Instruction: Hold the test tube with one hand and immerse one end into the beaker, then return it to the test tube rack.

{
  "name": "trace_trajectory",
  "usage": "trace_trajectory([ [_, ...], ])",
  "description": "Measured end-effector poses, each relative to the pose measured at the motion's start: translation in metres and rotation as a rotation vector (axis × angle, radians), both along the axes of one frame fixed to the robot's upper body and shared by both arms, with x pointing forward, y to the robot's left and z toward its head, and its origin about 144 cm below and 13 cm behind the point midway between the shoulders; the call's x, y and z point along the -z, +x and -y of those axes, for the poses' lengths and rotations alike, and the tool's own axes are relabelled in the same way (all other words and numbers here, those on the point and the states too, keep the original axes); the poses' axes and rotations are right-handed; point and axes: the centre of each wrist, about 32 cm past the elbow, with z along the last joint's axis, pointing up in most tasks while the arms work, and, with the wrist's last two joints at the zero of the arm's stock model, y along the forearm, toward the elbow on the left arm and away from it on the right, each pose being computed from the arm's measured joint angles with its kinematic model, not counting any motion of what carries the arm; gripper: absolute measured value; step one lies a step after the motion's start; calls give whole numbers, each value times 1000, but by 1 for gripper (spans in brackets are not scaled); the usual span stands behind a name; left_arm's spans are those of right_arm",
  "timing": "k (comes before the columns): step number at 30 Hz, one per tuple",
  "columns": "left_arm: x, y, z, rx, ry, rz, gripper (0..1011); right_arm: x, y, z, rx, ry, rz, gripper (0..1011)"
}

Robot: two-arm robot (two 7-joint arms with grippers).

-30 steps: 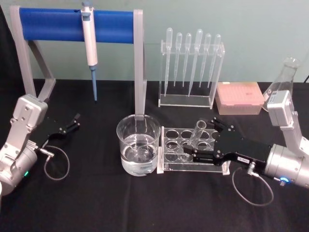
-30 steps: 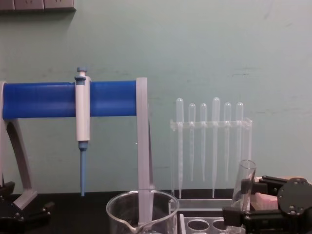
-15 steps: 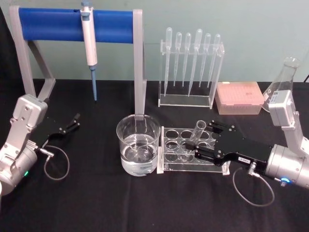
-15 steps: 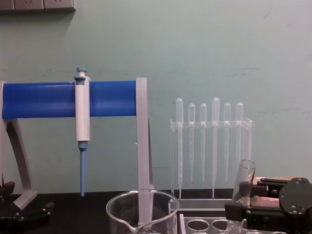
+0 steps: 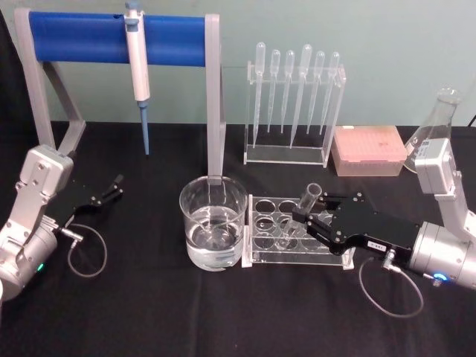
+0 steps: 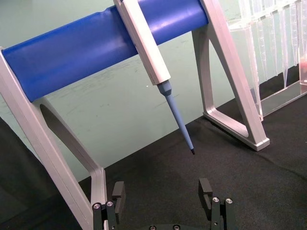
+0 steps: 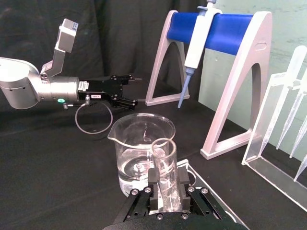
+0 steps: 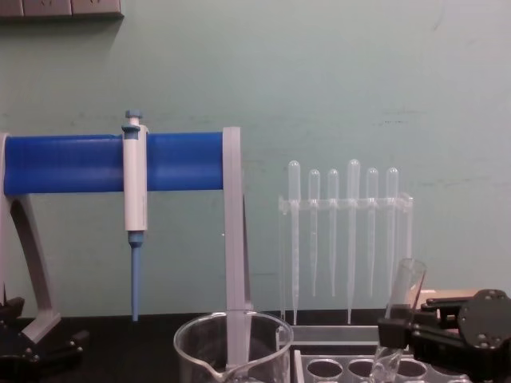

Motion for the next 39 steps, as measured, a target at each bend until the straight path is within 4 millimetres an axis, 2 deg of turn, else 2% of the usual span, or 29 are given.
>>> trace_trajectory([
  [3,0,0,0,0,0,0,1000,0,0,0,0,0,0,241],
  [14,0,0,0,0,0,0,1000,-3,1,0,0,-5,3,241],
  [22,0,0,0,0,0,0,1000,-31,11,2,-7,-38,24,239],
  [32,0,0,0,0,0,0,1000,-85,22,0,-58,-82,23,239],
  [39,0,0,0,0,0,0,1000,-108,26,-2,-68,-104,33,239],
])
